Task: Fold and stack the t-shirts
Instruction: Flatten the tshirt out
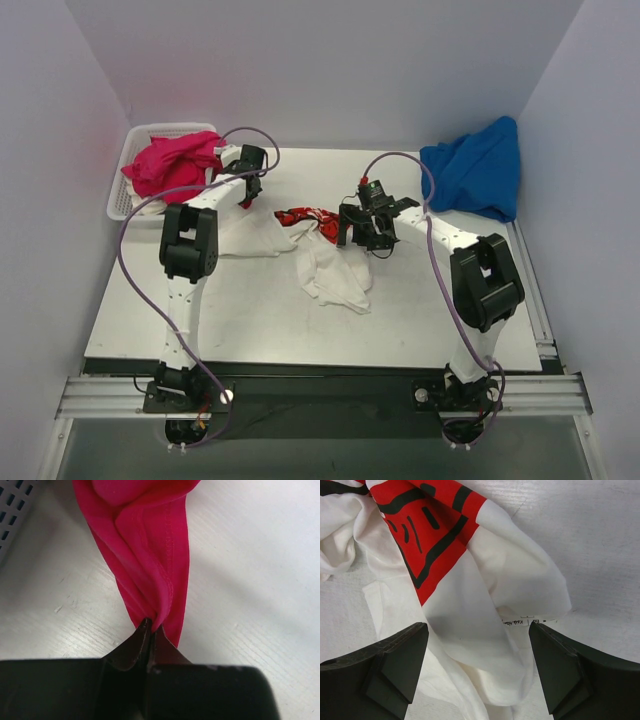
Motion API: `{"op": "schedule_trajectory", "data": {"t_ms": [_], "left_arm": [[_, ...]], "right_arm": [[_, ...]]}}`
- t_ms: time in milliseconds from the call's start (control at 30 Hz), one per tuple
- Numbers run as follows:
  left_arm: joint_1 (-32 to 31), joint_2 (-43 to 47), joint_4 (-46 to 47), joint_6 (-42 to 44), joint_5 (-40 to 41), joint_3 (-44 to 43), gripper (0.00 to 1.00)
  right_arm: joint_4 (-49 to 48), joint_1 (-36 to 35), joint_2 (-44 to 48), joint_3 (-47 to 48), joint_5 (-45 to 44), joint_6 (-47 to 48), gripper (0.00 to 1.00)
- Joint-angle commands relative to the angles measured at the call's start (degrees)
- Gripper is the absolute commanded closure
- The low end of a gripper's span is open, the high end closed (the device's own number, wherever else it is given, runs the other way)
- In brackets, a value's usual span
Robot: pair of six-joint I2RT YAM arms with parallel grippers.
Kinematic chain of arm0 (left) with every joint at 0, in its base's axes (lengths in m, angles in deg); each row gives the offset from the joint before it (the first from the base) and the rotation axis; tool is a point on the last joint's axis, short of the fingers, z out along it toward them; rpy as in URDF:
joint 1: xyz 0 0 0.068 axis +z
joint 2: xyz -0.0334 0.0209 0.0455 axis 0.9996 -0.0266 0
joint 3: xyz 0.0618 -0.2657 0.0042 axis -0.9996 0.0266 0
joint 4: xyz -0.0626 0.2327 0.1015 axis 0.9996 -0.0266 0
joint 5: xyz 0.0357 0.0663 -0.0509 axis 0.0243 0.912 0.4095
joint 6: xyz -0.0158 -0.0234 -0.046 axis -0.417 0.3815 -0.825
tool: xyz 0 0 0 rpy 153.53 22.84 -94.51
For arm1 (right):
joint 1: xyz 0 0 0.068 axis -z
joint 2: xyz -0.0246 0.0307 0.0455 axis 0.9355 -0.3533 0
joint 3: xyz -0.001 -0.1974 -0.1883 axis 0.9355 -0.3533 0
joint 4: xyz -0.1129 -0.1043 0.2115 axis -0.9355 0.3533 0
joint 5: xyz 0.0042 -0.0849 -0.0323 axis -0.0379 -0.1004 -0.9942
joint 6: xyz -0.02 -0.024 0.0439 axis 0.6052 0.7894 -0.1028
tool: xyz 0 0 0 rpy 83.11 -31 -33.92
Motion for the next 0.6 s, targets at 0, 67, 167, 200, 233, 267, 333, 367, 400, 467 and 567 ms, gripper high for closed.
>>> {"op": "schedule_trajectory", "data": {"t_ms": [0, 67, 167, 200, 233, 267, 333, 367, 400, 467, 567], "left_arm": [[0.6, 1.4, -1.9, -0.4, -1.3, -2.6, 1.00], [0.7, 4.1, -1.1, -0.3, -2.8, -1.9, 1.00], [1.2, 9.2, 2.4, 0.7, -4.8, -1.1, 1.00], [1.3, 10.3, 3.3, 1.0, -4.8, -1.4, 1.00], [1.6, 11.5, 3.5, 1.7, -4.6, -2.0, 1.00], [1.8, 13.3, 3.6, 1.9, -4.4, -2.8, 1.00], [3.1, 14.8, 3.7, 2.7, -3.8, -6.0, 1.00], [3.6, 15.9, 3.7, 2.8, -3.5, -7.1, 1.00], [4.3, 16.6, 4.1, 3.0, -3.4, -9.5, 1.00], [5.9, 18.1, 4.8, 3.8, -2.7, -11.4, 1.00], [7.8, 20.3, 6.4, 4.5, -1.4, -14.4, 1.00]], "right_arm": [[2.0, 0.6, 0.4, 2.0, -1.4, 0.1, 0.15], [2.0, 0.5, 0.3, 1.8, -1.4, -0.1, 0.15], [2.0, 0.6, 0.3, 1.8, -1.1, -0.4, 0.16], [2.0, 0.6, 0.3, 1.7, -1.1, -0.5, 0.16], [2.0, 0.5, 0.3, 1.7, -0.8, -0.5, 0.16], [2.0, 0.6, 0.4, 1.6, -0.8, -0.5, 0.16], [2.0, 0.5, 0.4, 1.5, -0.5, -0.7, 0.16], [1.9, 0.5, 0.5, 1.5, -0.4, -0.7, 0.16], [1.9, 0.5, 0.5, 1.5, -0.3, -0.6, 0.16], [1.9, 0.4, 0.5, 1.3, 0.1, -0.7, 0.16], [1.9, 0.4, 0.5, 1.2, 0.3, -0.6, 0.17]]}}
